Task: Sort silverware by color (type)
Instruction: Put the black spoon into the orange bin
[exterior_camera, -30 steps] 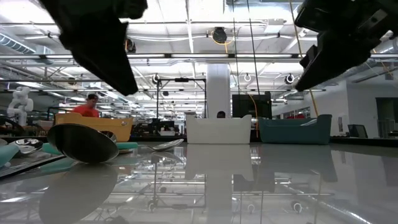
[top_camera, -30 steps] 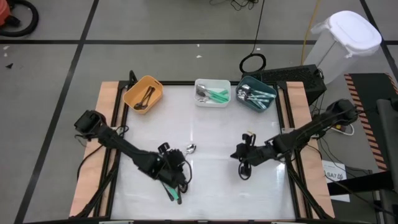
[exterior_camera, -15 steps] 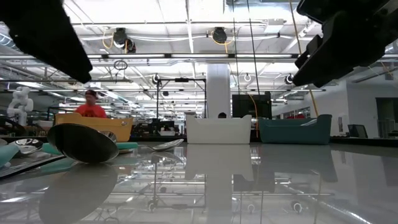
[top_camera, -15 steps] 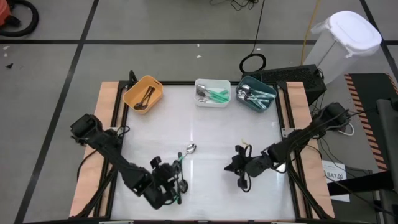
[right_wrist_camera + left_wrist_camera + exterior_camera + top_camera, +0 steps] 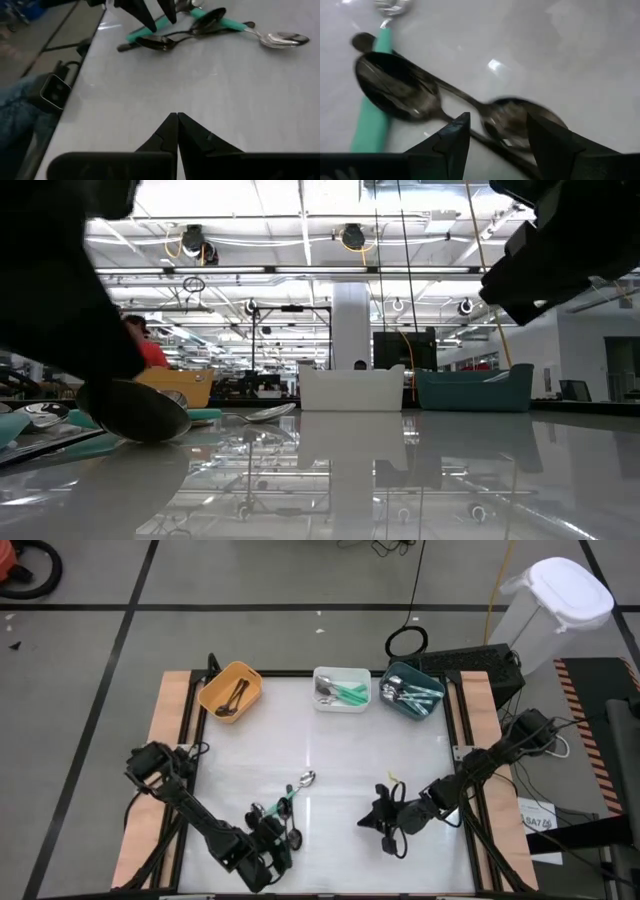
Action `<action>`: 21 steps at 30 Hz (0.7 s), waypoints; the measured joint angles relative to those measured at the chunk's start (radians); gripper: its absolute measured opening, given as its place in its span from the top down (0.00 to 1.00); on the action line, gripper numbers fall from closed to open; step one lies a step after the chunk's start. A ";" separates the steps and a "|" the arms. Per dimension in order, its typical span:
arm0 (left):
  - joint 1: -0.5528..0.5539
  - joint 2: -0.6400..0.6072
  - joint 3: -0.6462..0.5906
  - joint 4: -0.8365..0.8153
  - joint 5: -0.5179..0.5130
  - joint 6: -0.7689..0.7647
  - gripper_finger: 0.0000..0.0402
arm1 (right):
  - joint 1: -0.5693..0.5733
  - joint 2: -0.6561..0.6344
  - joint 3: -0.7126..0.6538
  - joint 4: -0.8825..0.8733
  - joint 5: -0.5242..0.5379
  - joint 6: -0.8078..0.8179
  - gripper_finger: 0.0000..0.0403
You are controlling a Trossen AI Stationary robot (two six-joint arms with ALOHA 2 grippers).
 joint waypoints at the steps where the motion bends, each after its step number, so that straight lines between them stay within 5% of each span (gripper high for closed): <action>1: 0.004 0.000 0.000 -0.003 -0.001 -0.014 0.52 | 0.010 0.001 -0.001 -0.006 0.014 0.006 1.00; 21: 0.066 -0.003 0.000 -0.096 0.143 -0.242 0.52 | 0.101 0.007 0.000 0.003 0.149 0.077 1.00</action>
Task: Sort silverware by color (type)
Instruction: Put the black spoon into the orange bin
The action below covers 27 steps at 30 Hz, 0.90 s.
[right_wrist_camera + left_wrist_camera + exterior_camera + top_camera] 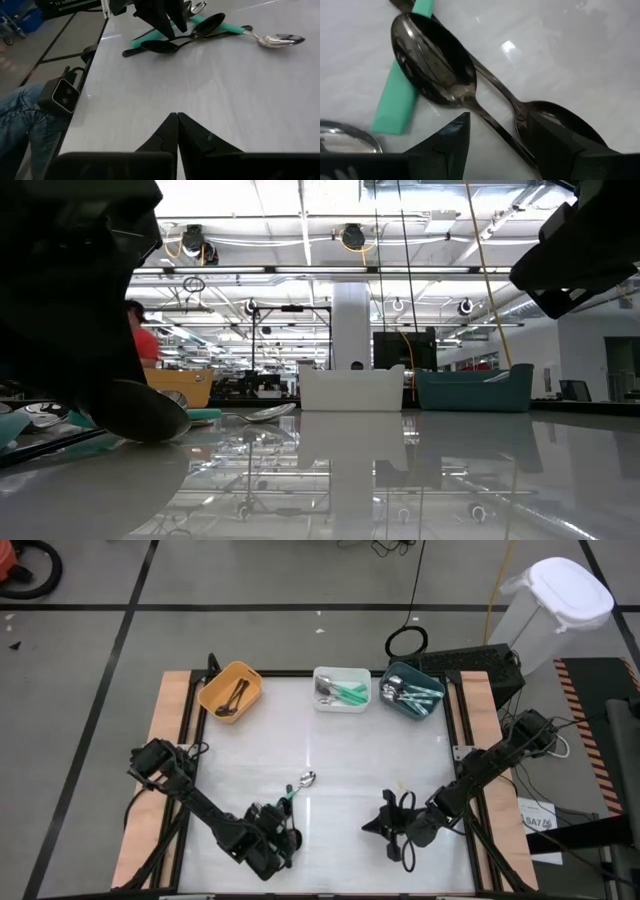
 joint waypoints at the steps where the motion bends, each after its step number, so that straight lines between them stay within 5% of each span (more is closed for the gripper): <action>1: -0.001 0.000 0.000 0.000 0.003 -0.005 0.52 | 0.000 0.000 0.000 0.000 0.000 0.000 1.00; 19: 0.002 0.051 0.005 0.037 -0.005 -0.023 0.53 | 0.000 0.000 0.000 -0.002 -0.002 0.000 1.00; 27: 0.014 0.055 0.014 -0.003 -0.009 0.054 0.75 | 0.001 0.000 0.000 -0.008 -0.005 0.000 1.00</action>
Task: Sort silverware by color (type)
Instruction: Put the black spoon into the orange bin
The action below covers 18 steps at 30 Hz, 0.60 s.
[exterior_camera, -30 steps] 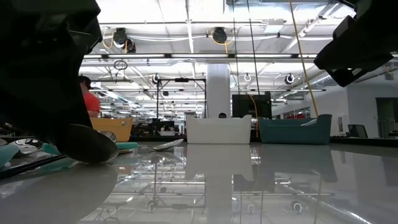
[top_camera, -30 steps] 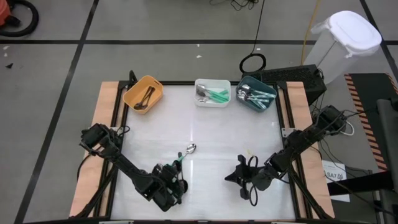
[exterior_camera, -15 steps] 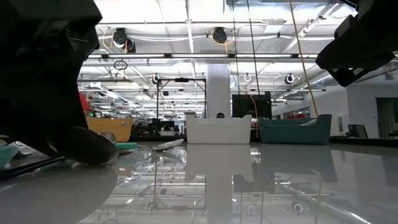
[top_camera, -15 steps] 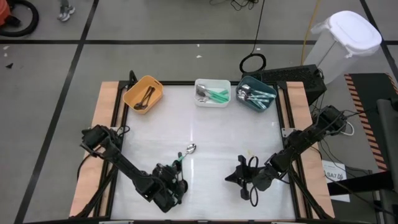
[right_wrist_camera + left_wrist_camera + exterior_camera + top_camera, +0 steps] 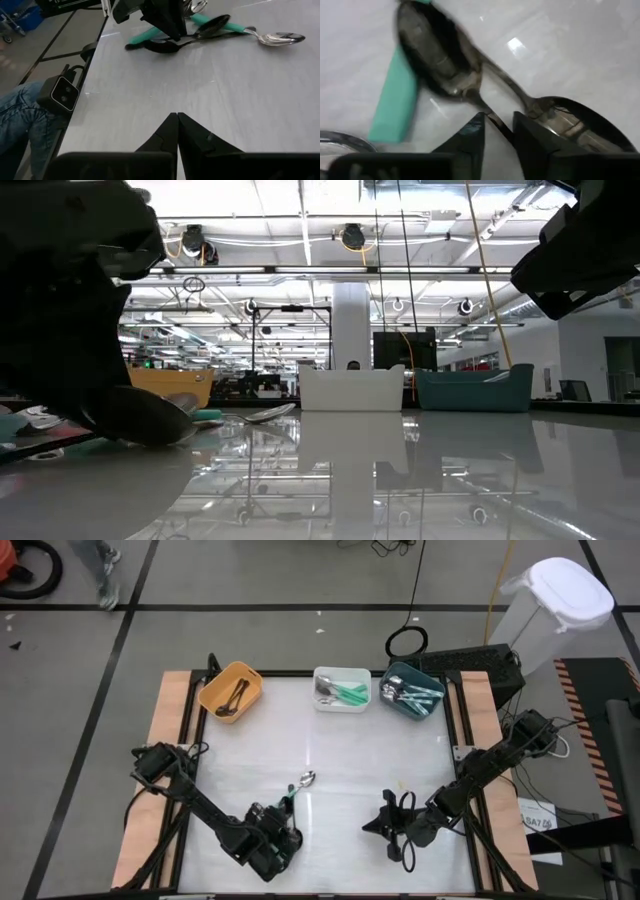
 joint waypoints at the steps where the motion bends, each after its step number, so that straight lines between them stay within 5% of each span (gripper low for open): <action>1: 0.004 0.000 0.000 -0.002 0.003 0.018 0.78 | 0.000 0.000 0.000 0.000 0.000 0.000 1.00; 9: 0.049 0.001 0.000 0.000 0.016 0.147 0.95 | 0.000 0.000 0.000 0.000 -0.001 0.006 1.00; 18: 0.056 0.008 0.064 -0.062 -0.011 0.231 0.99 | 0.006 0.000 0.000 -0.001 -0.002 0.003 1.00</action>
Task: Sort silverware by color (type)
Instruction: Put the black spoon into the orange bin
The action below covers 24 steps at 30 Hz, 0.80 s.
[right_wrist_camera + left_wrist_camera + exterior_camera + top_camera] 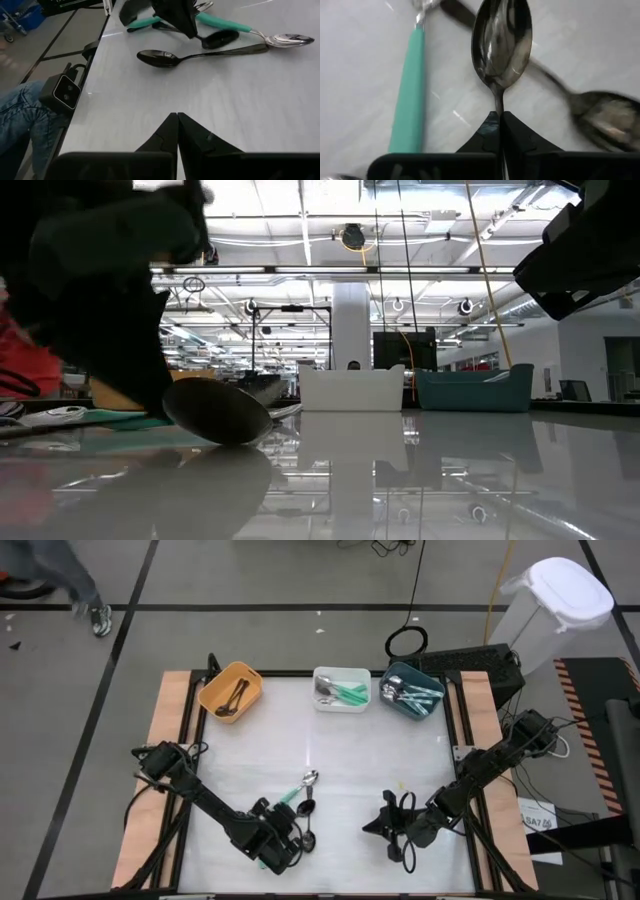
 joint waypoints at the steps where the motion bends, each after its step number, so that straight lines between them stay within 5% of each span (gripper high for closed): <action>1: 0.000 0.000 0.020 -0.020 -0.011 0.011 0.99 | 0.000 0.000 0.000 0.000 0.000 0.000 1.00; 13: 0.006 -0.003 0.279 -0.350 -0.164 0.175 1.00 | 0.000 0.000 0.000 -0.003 0.000 -0.004 1.00; 24: 0.068 -0.005 0.475 -0.623 -0.186 0.393 1.00 | 0.000 0.000 0.000 -0.015 -0.001 -0.084 1.00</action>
